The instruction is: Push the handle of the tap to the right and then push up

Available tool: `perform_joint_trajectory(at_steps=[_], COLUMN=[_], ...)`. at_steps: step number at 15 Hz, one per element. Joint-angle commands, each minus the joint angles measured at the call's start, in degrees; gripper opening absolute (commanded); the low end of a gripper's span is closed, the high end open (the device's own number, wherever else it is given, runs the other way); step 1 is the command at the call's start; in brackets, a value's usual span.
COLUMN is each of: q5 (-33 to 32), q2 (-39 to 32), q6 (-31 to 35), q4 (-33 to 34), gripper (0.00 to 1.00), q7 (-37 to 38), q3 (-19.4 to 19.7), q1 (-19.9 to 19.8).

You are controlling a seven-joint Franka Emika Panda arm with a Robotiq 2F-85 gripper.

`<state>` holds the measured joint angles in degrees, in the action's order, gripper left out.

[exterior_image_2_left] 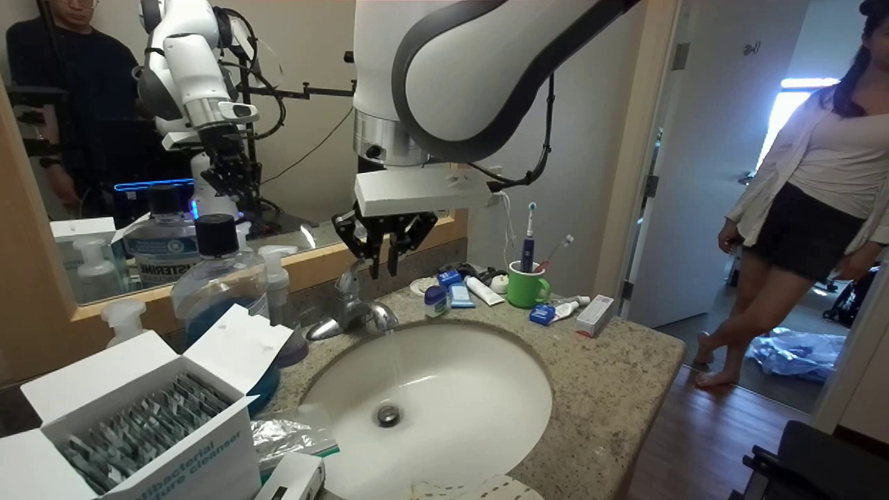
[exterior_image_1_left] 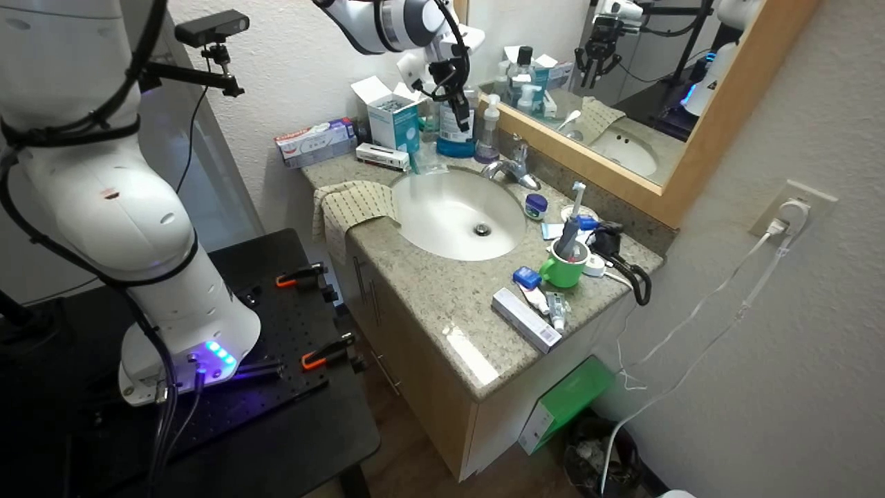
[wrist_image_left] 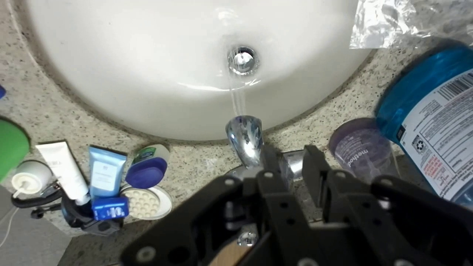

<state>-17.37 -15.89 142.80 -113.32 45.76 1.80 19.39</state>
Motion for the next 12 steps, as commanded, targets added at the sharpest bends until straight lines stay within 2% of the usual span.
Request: perform_joint_trajectory(at_steps=[1, 2, 6, 7, 8, 12], q5=[-0.43, -0.43, -0.41, -0.41, -0.47, -0.49], q2=[0.00, -0.11, -0.33, -0.33, -0.34, -0.47], q6=[-0.18, -0.16, -0.15, -0.15, -0.12, 0.51], q4=[0.08, 0.09, 0.11, 0.12, 0.04, -0.12], gripper=[0.33, 0.41, 0.43, 0.68, 0.69, 0.97], q7=[0.21, 0.20, 0.20, 0.20, -0.29, -0.17], q3=[-1.35, -1.33, -1.32, -1.32, -1.41, -1.48], q1=[-1.34, -1.38, -1.36, -1.36, -1.41, -1.61])
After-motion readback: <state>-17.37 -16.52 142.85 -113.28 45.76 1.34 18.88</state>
